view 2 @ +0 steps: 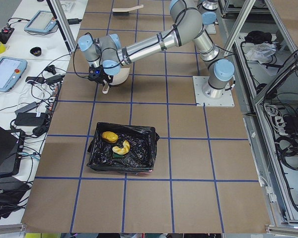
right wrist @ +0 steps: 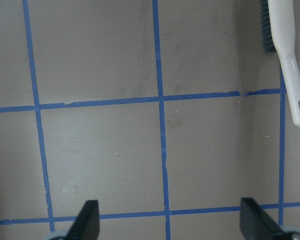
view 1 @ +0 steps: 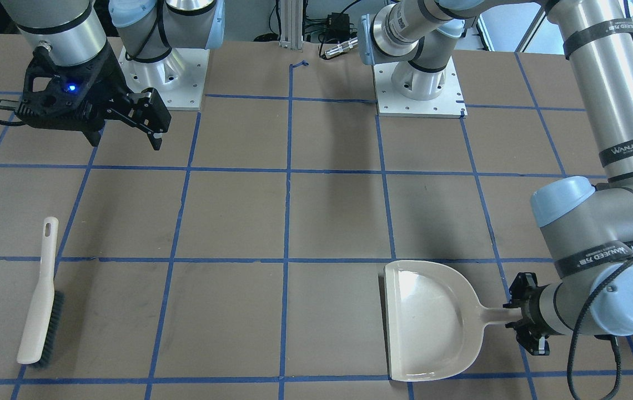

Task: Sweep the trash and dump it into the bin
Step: 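Bring the empty dustpan back and set it on the table with the left gripper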

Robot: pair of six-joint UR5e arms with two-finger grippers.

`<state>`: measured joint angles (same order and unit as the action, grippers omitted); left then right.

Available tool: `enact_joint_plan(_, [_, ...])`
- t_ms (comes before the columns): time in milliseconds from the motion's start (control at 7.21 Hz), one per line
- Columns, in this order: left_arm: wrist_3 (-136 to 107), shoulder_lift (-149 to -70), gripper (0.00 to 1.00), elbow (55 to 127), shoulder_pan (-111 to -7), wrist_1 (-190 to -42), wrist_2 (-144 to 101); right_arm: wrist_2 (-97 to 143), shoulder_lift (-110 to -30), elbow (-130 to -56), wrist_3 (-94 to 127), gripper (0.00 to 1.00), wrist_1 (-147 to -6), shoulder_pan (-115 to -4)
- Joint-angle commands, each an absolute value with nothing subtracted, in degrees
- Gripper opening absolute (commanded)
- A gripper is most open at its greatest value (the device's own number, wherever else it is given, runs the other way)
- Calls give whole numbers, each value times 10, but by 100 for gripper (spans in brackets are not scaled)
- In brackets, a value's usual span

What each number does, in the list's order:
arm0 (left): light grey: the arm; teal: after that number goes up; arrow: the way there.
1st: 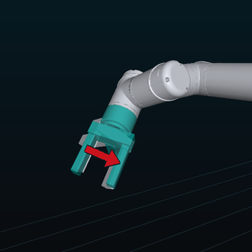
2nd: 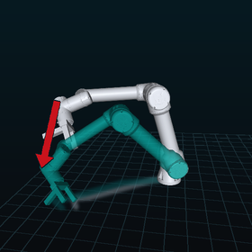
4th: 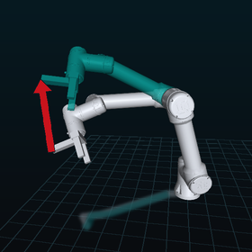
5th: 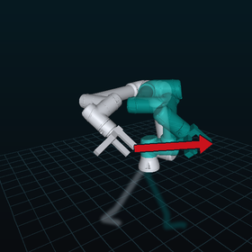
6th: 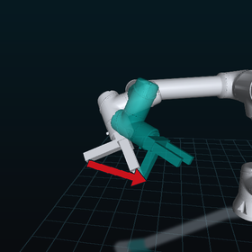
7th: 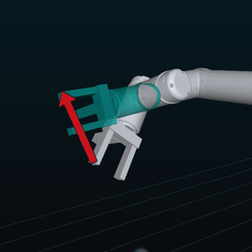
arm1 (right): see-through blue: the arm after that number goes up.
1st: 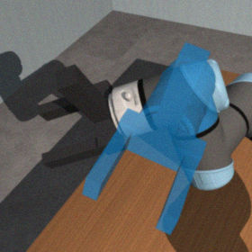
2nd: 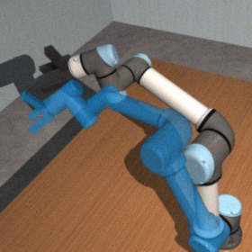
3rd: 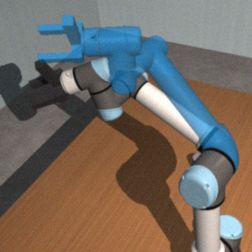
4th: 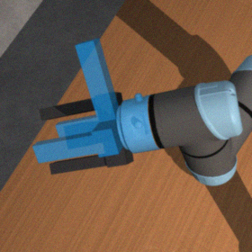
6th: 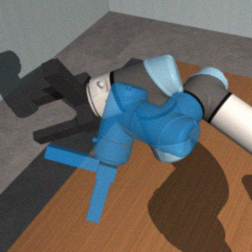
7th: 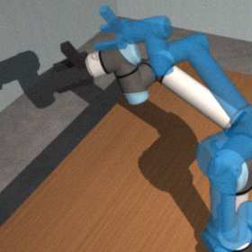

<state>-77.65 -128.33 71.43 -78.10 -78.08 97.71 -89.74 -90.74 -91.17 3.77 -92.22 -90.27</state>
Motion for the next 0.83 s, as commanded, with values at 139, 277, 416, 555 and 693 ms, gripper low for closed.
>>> enact_joint_plan(139, [-777, -1281, 9, 731, -782, -757, 978, -897, -904, -911, 39, 100, -959, -903])
enact_joint_plan(277, [-777, -1277, 36, 732, -783, -758, 980, -897, -904, -911, 40, 100, -959, -903])
enact_joint_plan(416, [-777, -1271, 70, 736, -785, -759, 980, -898, -901, -911, 41, 100, -955, -903])
enact_joint_plan(555, [-776, -1263, 78, 750, -785, -757, 979, -898, -902, -910, 40, 100, -953, -903])
enact_joint_plan(693, [-774, -1258, 85, 765, -784, -754, 977, -898, -901, -911, 40, 100, -953, -903])
